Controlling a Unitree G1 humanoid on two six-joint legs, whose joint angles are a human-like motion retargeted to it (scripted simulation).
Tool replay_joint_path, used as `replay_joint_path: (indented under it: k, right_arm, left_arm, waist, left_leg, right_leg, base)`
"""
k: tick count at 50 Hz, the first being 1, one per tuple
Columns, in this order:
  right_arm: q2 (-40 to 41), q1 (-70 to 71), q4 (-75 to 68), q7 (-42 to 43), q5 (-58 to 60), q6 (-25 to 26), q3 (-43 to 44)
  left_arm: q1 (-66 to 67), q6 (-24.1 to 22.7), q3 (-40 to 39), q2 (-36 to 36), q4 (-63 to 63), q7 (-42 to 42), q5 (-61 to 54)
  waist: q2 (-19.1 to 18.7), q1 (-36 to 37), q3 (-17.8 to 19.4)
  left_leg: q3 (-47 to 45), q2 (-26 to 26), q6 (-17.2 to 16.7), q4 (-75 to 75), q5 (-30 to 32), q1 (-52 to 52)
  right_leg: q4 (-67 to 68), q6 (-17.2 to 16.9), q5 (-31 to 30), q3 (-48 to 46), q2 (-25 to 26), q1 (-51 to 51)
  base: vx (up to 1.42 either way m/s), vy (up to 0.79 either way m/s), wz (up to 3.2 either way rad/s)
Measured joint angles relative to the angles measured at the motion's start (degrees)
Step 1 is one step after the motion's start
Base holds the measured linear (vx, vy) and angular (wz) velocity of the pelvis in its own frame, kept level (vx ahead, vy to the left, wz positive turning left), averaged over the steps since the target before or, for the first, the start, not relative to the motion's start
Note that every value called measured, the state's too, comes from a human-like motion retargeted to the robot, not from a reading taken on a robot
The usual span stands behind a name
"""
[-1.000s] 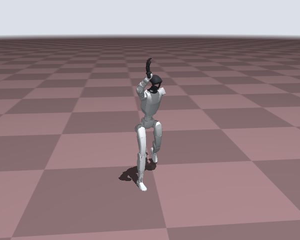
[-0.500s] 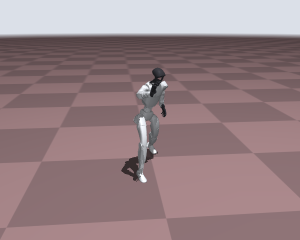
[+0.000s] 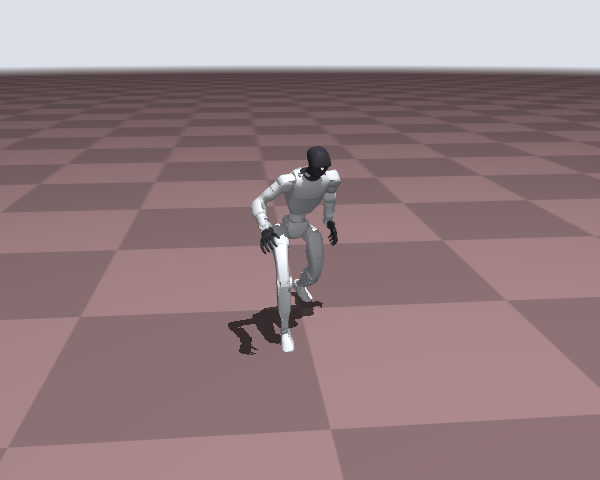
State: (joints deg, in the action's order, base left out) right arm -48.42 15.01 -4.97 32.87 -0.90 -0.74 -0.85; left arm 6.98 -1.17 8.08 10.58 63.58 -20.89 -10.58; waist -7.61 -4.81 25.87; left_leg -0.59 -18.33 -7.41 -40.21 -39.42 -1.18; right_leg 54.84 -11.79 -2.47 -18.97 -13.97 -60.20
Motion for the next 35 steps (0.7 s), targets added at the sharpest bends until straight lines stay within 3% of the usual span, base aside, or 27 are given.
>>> replay_joint_path:
  k: [3,5,8,10,13,15,20,24,25,26,27,28,29,30,32,35]
  right_arm:
    - [13.71,-15.03,-7.35,4.23,4.06,3.4,0.52]
    - [23.22,-26.78,-11.22,5.4,-7.76,0.79,0.39]
    - [30.77,-45.82,-11.71,1.11,-30.2,-3.22,0.42]
    - [30.94,-54.54,-12.73,-1.89,-29.22,-3.59,0.0]
    - [26.19,-59.27,-18.01,-6.21,-9.79,-2.62,-2.67]
    - [23.72,-59.52,-21.82,-11.73,-2.57,-1.35,-5.62]
    - [16.8,-53.42,-30.04,-33.8,-11.22,2.55,-14.19]
    - [7.12,-41.69,-35.0,-46.04,-7.98,6.11,-24.08]
    - [5.21,-39.42,-36.35,-47.2,-5.98,6.6,-25.89]
    - [3.61,-37.0,-37.96,-47.1,-4.32,7.07,-27.13]
    - [2.09,-34.39,-39.41,-47.64,-2.44,7.56,-27.9]
    - [0.75,-31.39,-40.54,-49.5,-0.1,8.1,-27.76]
    - [0.3,-28.24,-41.99,-49.87,0.71,8.88,-27.24]
    - [0.29,-25.02,-43.59,-49.49,0.75,9.76,-26.54]
    - [5.33,-21.09,-50.41,-37.84,3.42,10.06,-23.04]
    - [13.17,-9.98,-61.08,-30.53,1.89,12.48,-23.6]
  left_arm:
    - [-12.55,-0.85,1.15,-1.6,0.67,-9.61,3.29]
    - [-15.9,-2.27,0.15,-2.51,-9.33,-15.53,3.75]
    - [-16.7,-4.92,-1.68,-1.79,-31.84,-13.23,4.16]
    - [-21.41,-7.12,-0.91,0.95,-41.24,-10.52,3.95]
    - [-38.21,-9.68,4.33,5.83,-42.43,-7.83,1.1]
    - [-53.45,-9.27,9.61,7.77,-37.87,-4.58,-3.72]
    - [-90.98,-4.85,22.99,13.06,-17.22,1.81,-15.54]
    - [-114.62,-3.12,34.89,20.31,-3.96,-0.46,-21.94]
    - [-118.57,-3.04,37.69,22.59,-1.89,-1.11,-23.49]
    - [-122.44,-3.39,41.3,25.18,-0.56,-1.64,-25.56]
    - [-127.18,-3.39,44.74,27.38,1.03,-1.64,-27.07]
    - [-133.65,-2.68,47.84,28.81,3.16,-0.6,-27.47]
    - [-139.81,-2.28,49.85,29.59,5.45,0.47,-27.25]
    - [-145.82,-2.03,51.33,30.06,7.82,1.57,-26.72]
    - [-147.17,-4.04,55.06,33.46,5.95,-1.1,-29.01]
    - [-147.98,-5.91,55.38,37.26,-0.1,-2.0,-30.69]
  waist:
    - [-1.71,-4.92,0.54]
    - [-3.19,-7.4,-3.13]
    - [-2.95,-11.87,-10.85]
    - [-0.12,-14.9,-14.39]
    - [4.78,-14.85,-17.7]
    - [6.11,-12.32,-19.05]
    - [6.2,-5.76,-19.79]
    - [5.34,3.48,-15.85]
    - [5.28,5.92,-15.96]
    - [5.59,8.17,-15.95]
    - [6.08,10.25,-15.36]
    - [6.94,11.96,-13.65]
    - [8.49,12.61,-11.98]
    - [10.38,12.73,-10.34]
    - [11.66,11.91,-12.2]
    - [12.74,12.98,-10.64]
  left_leg:
    - [-0.65,-0.76,-0.34,7.4,0.34,-5.11]
    - [0.61,-0.8,-1.89,12.09,8.35,-7.09]
    - [4.54,1.86,-5.27,20.38,33.5,-9.45]
    - [7.61,5.8,-6.65,24.44,45.95,-10.18]
    - [7.78,11.07,-6.79,24.71,43.25,-6.71]
    - [7.04,13.8,-5.36,27.46,42.59,-2.66]
    - [1.3,18.57,0.18,32.8,34.34,10.95]
    - [-8.32,15.83,0.24,37.76,26.89,17.41]
    - [-9.77,14.85,-0.09,38.42,26.26,19.05]
    - [-9.52,14.67,0.03,36.98,29.88,21.46]
    - [-9.05,14.81,0.45,33.67,34.08,24.89]
    - [-8.16,15.59,1.45,26.63,39.42,30.37]
    - [-8.28,16.31,1.72,15.07,40.38,37.54]
    - [-8.91,16.99,1.63,1.24,39.15,45.57]
    - [-10.06,14.2,-0.69,-19.48,32.9,55.56]
    - [-11.21,11.61,-0.84,-33.65,27.9,63.81]
  right_leg:
    - [5.66,-2.26,3.71,-0.9,-2.65,-0.31]
    - [2.38,-2.97,3.2,-2.4,-1.41,2.77]
    - [-14.4,-3.21,-4.61,-3.59,2.95,14.23]
    - [-31.52,-3.21,-13.71,-1.58,5.68,25.46]
    - [-49.17,-3.21,-23.89,3.38,8.27,38.43]
    - [-50.51,-3.21,-21.49,5.81,8.6,43.5]
    - [-34.04,-3.03,-9.42,4.57,3.77,53.84]
    - [-24.38,-3.1,-10.46,11.89,3.56,62.36]
    - [-23.56,-3.21,-12.6,12.98,2.88,64.55]
    - [-23.34,-2.79,-11.99,13.18,0.55,66.61]
    - [-22.88,-1.92,-9.4,12.99,-2.1,68.34]
    - [-21.91,-0.17,-2.83,12.0,-5.39,69.41]
    - [-20.1,1.22,5.34,10.67,-8.88,70.43]
    - [-17.88,2.44,14.32,9.18,-12.49,71.42]
    - [-10.84,4.46,26.59,9.32,-16.07,71.92]
    - [5.15,5.91,36.55,16.39,-19.53,64.57]
  base:
    - [0.39,-0.07,0.44]
    - [0.52,-0.16,-0.11]
    - [0.52,-0.2,-0.27]
    - [0.43,-0.22,-0.24]
    - [0.3,-0.23,-0.73]
    - [0.23,0.06,-0.98]
    - [0.22,0.31,-1.12]
    - [0.24,0.13,-2.39]
    - [0.23,0.11,-2.85]
    - [0.2,0.14,-2.7]
    - [0.12,0.16,-2.22]
    - [0.05,0.13,-1.49]
    - [0.0,0.1,-0.75]
    - [0.01,0.07,-0.4]
    - [0.0,0.05,-0.39]
    - [-0.03,0.03,-0.34]
